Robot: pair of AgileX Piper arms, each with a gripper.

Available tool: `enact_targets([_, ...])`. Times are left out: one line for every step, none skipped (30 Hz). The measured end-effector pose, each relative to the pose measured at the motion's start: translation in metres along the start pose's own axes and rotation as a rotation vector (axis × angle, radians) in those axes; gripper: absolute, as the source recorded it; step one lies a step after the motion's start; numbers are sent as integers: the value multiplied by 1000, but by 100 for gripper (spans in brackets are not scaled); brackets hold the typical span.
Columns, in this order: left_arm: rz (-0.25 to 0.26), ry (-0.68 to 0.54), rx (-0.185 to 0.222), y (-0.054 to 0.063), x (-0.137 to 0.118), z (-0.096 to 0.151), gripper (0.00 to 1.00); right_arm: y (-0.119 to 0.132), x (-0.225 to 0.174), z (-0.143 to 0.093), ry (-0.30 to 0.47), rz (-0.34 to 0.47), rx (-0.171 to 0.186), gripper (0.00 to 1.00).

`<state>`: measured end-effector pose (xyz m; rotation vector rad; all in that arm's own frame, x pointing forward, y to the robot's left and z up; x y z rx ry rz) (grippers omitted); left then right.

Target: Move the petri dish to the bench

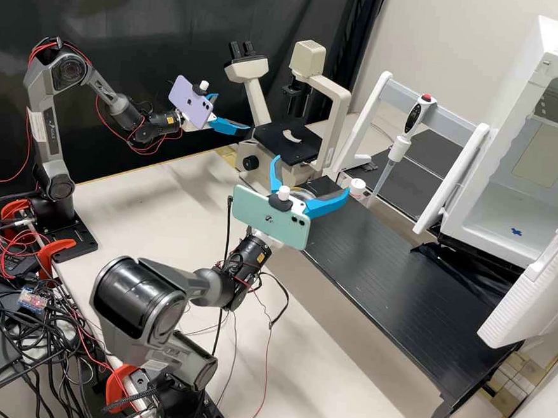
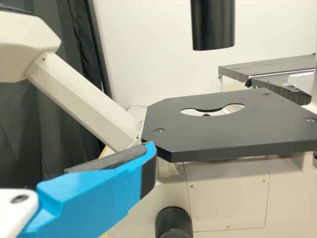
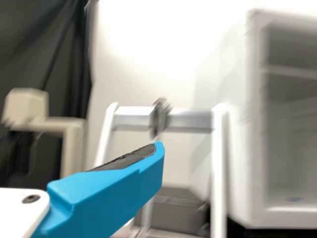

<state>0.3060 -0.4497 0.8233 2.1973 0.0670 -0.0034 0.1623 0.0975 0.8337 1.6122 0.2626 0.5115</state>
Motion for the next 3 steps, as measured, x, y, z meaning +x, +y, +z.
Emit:
enact_targets([0,0,0,0,0,0,100,3,-2,3,-13,22,13,100])
enact_targets([0,0,0,0,0,0,100,4,-3,5,-23,29,21,100])
enact_targets([0,0,0,0,0,0,100,7,-4,8,-38,45,36,100])
